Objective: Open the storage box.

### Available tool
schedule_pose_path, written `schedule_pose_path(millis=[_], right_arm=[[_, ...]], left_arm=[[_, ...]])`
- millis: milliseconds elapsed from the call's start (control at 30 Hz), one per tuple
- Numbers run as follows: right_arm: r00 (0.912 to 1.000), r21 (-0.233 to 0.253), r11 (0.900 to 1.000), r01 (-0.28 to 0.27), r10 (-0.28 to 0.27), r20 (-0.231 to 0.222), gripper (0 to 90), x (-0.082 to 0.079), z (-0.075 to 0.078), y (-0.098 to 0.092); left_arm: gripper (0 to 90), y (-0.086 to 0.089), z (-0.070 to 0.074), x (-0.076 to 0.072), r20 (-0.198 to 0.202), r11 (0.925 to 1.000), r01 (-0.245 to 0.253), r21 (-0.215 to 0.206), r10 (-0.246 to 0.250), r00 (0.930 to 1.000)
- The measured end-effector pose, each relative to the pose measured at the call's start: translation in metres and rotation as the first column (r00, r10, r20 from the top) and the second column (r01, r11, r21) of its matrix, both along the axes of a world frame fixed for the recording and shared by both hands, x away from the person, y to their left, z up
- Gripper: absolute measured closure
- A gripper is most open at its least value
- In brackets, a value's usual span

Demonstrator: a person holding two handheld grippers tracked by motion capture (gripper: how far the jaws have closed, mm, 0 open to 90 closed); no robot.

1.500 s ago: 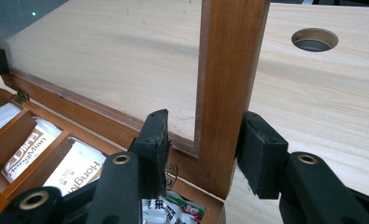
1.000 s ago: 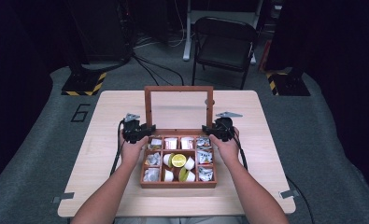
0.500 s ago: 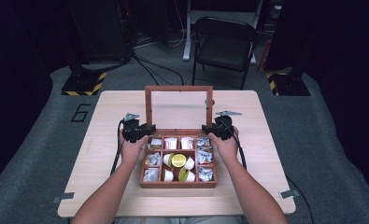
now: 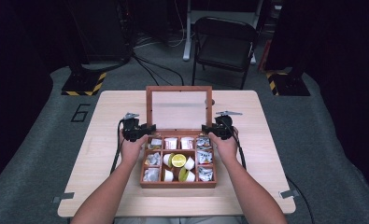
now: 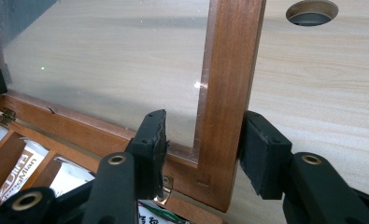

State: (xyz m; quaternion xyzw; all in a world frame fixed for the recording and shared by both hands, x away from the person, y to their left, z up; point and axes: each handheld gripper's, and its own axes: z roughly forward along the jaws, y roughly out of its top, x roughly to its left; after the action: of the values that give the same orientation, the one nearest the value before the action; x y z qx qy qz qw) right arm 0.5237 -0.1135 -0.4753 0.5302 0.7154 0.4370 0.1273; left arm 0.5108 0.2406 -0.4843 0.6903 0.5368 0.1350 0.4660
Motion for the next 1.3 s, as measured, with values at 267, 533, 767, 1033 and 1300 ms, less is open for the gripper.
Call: schedule_pose_path(millis=[267, 533, 767, 1033, 1300], right_arm=[[0.9998, 0.01, 1.0, 0.008, -0.008, -0.016, 50.3, 0.0024, -0.0024, 0.0006], [0.9997, 0.014, 1.0, 0.012, -0.012, -0.023, 50.0, 0.0032, -0.0032, 0.0005], [0.9995, 0.013, 1.0, 0.016, -0.015, -0.029, 49.9, 0.0034, -0.003, 0.0007], [0.9995, 0.009, 1.0, 0.012, -0.011, -0.031, 48.4, 0.0048, -0.0039, 0.001], [0.9987, 0.02, 1.0, 0.018, -0.018, -0.047, 47.9, 0.0059, -0.0053, 0.0008]], left_arm=[[54.1, 0.0006, -0.0025, 0.0029, -0.023, 0.9994, -0.006, -0.034, 0.006, 0.9997], [52.6, -0.001, -0.0027, 0.0037, -0.024, 0.9995, -0.016, -0.027, 0.015, 0.9996], [52.3, -0.0012, -0.003, 0.0044, -0.022, 0.9995, -0.015, -0.027, 0.015, 0.9997], [51.7, -0.0016, -0.0037, 0.0057, -0.036, 0.999, -0.023, -0.039, 0.022, 0.9991], [50.7, -0.0012, -0.0048, 0.008, -0.05, 0.9987, -0.023, -0.046, 0.021, 0.9985]])
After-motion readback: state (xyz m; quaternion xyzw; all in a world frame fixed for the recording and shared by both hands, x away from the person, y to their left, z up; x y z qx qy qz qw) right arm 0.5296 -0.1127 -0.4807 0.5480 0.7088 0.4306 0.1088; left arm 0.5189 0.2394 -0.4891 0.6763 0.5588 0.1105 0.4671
